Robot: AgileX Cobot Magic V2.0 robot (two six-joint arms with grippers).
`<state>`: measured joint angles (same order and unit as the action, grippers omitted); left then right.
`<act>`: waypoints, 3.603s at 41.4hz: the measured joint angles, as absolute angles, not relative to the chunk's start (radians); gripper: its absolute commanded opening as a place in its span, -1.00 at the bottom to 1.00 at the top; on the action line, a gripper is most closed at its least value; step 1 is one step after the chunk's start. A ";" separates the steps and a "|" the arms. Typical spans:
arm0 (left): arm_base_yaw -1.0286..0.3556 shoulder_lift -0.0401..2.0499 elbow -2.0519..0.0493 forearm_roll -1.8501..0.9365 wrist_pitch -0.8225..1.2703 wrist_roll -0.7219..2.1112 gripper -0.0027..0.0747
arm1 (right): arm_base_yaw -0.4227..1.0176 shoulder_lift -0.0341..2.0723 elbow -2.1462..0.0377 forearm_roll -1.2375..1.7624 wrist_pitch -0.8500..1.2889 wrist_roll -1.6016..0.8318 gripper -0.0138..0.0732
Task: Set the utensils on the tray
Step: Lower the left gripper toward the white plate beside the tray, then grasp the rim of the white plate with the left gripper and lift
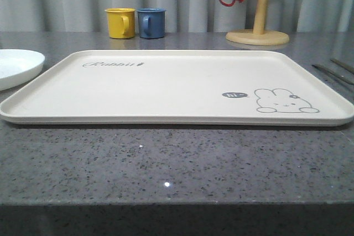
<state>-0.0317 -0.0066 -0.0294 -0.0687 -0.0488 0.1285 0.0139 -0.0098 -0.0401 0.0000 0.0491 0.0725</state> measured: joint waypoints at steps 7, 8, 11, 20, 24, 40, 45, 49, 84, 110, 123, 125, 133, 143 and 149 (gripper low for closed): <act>-0.032 -0.007 -0.217 -0.069 0.046 0.129 -0.98 | 0.014 -0.010 -0.243 0.000 0.204 0.073 -0.84; -0.032 -0.004 -0.252 -0.069 0.073 0.129 -0.98 | 0.014 -0.008 -0.275 0.000 0.236 0.073 -0.84; -0.032 0.024 -0.351 -0.069 0.131 0.129 -0.98 | 0.014 0.019 -0.362 0.000 0.297 0.073 -0.84; -0.032 0.200 -0.617 -0.069 0.363 0.129 -0.98 | 0.014 0.201 -0.564 0.000 0.544 0.073 -0.84; -0.032 0.272 -0.669 -0.069 0.452 0.129 -0.98 | 0.014 0.278 -0.594 0.000 0.625 0.073 -0.84; -0.032 0.475 -0.675 -0.067 0.625 0.129 -0.98 | 0.014 0.464 -0.593 0.000 0.703 0.073 -0.84; -0.032 0.505 -0.675 -0.067 0.625 0.129 -0.94 | 0.014 0.470 -0.593 0.000 0.721 0.073 -0.67; -0.032 0.525 -0.675 -0.067 0.625 0.129 -0.63 | 0.014 0.470 -0.593 0.000 0.731 0.073 -0.16; -0.008 1.036 -0.866 -0.022 0.814 0.129 0.24 | 0.014 0.470 -0.593 0.000 0.733 0.073 0.44; 0.339 1.512 -1.083 -0.388 0.798 0.406 0.17 | 0.014 0.470 -0.593 0.000 0.733 0.073 0.44; 0.343 1.597 -1.107 -0.420 0.746 0.423 -0.23 | 0.014 0.470 -0.593 0.000 0.733 0.073 0.44; 0.343 1.597 -1.107 -0.419 0.744 0.425 -0.35 | 0.014 0.470 -0.593 0.000 0.733 0.073 0.44; 0.343 1.597 -1.111 -0.423 0.744 0.429 -0.90 | 0.014 0.470 -0.593 0.000 0.733 0.073 0.44; 0.343 1.597 -1.115 -0.448 0.757 0.435 -0.98 | 0.014 0.470 -0.593 0.000 0.733 0.073 0.44; 0.343 1.592 -1.156 -0.448 0.805 0.436 -0.98 | 0.014 0.470 -0.593 0.000 0.733 0.073 0.44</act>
